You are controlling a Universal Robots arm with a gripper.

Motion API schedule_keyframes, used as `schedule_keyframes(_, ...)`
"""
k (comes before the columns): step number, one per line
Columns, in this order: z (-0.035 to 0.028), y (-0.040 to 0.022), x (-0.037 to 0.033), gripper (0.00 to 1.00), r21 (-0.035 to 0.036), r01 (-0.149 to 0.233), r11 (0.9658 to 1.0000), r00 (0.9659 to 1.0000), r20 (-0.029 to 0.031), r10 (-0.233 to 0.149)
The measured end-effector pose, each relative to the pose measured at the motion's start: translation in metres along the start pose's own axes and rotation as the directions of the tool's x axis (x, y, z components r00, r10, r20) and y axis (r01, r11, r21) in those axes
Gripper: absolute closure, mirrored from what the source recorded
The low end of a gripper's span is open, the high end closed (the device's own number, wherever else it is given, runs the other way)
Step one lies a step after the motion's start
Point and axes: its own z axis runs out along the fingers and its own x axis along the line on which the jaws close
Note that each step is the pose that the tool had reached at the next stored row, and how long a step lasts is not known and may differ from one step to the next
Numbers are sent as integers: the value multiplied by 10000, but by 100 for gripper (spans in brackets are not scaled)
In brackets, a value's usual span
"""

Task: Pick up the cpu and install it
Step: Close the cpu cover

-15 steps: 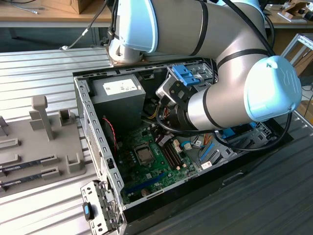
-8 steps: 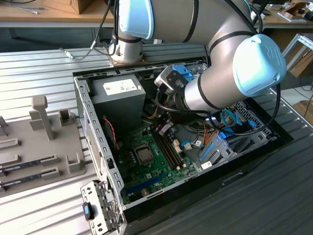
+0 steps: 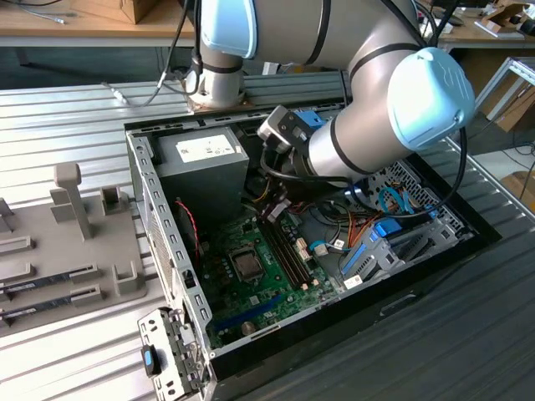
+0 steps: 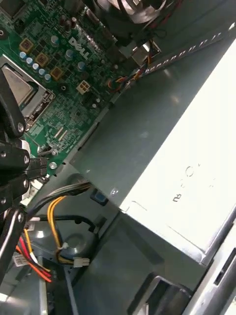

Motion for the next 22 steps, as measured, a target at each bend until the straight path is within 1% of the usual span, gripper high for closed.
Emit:
schedule_keyframes(1, 15, 19, -18, 89, -8, 62, 10000, 10000, -27, -62)
schedule_keyframes(3, 33, 39, -38, 89, -15, 116, 9999, 9999, -51, -117)
schedule_keyframes(4, 54, 44, -44, 89, -36, 129, 9999, 9999, -38, -130)
schedule_keyframes(7, 81, 52, -22, 89, -71, 137, 9999, 9999, -10, -137)
schedule_keyframes(9, 100, 68, 7, 89, -79, 139, 9999, 9999, -4, -139)
schedule_keyframes(13, 121, 85, 38, 89, -88, 141, 9999, 9999, 2, -141)
schedule_keyframes(16, 122, 82, 46, 89, -93, 147, 9998, 9999, 4, -147)
schedule_keyframes(19, 110, 61, 65, 89, -97, 174, 9998, 9998, -7, -174)
schedule_keyframes(22, 107, 56, 69, 89, -98, 177, 9998, 9998, -9, -177)
